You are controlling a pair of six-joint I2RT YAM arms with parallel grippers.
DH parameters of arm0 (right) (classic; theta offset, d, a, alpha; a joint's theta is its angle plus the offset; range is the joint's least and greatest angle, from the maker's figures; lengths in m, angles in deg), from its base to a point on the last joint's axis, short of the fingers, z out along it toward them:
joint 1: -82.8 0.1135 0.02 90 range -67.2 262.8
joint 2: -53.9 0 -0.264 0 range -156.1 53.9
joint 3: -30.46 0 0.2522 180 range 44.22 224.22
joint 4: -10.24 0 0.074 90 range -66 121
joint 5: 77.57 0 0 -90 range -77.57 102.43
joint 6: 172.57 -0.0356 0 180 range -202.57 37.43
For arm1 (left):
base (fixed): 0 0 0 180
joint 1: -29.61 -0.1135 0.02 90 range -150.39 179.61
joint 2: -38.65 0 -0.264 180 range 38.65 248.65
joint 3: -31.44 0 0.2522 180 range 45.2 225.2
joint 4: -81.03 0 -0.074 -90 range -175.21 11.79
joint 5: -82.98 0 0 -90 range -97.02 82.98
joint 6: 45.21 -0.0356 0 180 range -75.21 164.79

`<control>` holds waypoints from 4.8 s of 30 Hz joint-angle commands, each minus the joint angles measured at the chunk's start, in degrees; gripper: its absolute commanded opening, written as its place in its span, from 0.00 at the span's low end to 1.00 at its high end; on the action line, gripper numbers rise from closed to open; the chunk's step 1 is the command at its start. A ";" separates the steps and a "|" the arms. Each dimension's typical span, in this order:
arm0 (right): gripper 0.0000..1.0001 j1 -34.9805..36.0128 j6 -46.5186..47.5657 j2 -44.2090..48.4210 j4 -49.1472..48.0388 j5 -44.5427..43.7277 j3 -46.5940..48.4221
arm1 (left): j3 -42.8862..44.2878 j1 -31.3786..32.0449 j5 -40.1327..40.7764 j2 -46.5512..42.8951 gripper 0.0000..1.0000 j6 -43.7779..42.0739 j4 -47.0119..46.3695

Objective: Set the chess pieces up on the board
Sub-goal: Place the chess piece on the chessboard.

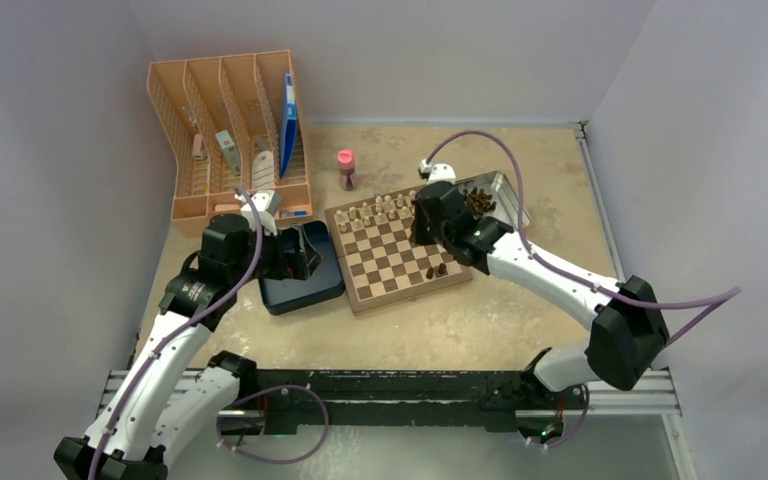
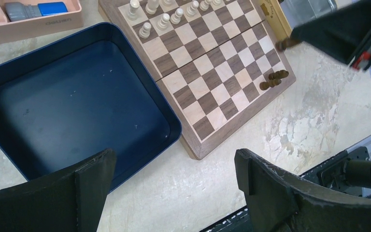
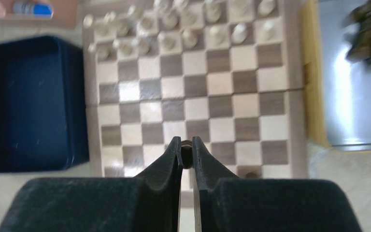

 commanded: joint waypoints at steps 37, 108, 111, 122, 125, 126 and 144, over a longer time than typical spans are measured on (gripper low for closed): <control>0.10 22.02 -12.67 -12.09 -5.14 -10.75 -3.59 | 0.68 -0.31 5.46 -3.42 0.95 1.15 -0.33; 0.17 24.13 -8.36 -14.60 -10.67 -15.79 -4.97 | 0.67 -0.31 6.02 -3.43 0.95 1.35 -0.11; 0.17 24.13 -8.20 -15.05 -10.09 -16.00 -4.33 | 0.69 -0.31 6.14 -3.64 0.95 1.43 0.04; 0.17 24.13 -7.81 -15.50 -10.09 -16.09 -3.85 | 0.67 -0.31 6.19 -3.77 0.95 1.43 0.01; 0.27 24.13 -8.15 -15.37 -10.06 -15.90 -3.87 | 0.67 -0.31 6.28 -3.93 0.95 1.44 -0.05; 0.31 24.13 -8.10 -15.28 -10.06 -15.70 -3.77 | 0.67 -0.32 6.31 -3.93 0.95 1.43 -0.07; 0.44 22.04 -4.06 -11.81 -7.13 -21.42 4.15 | 0.35 -0.31 5.44 -4.18 0.95 1.27 -0.56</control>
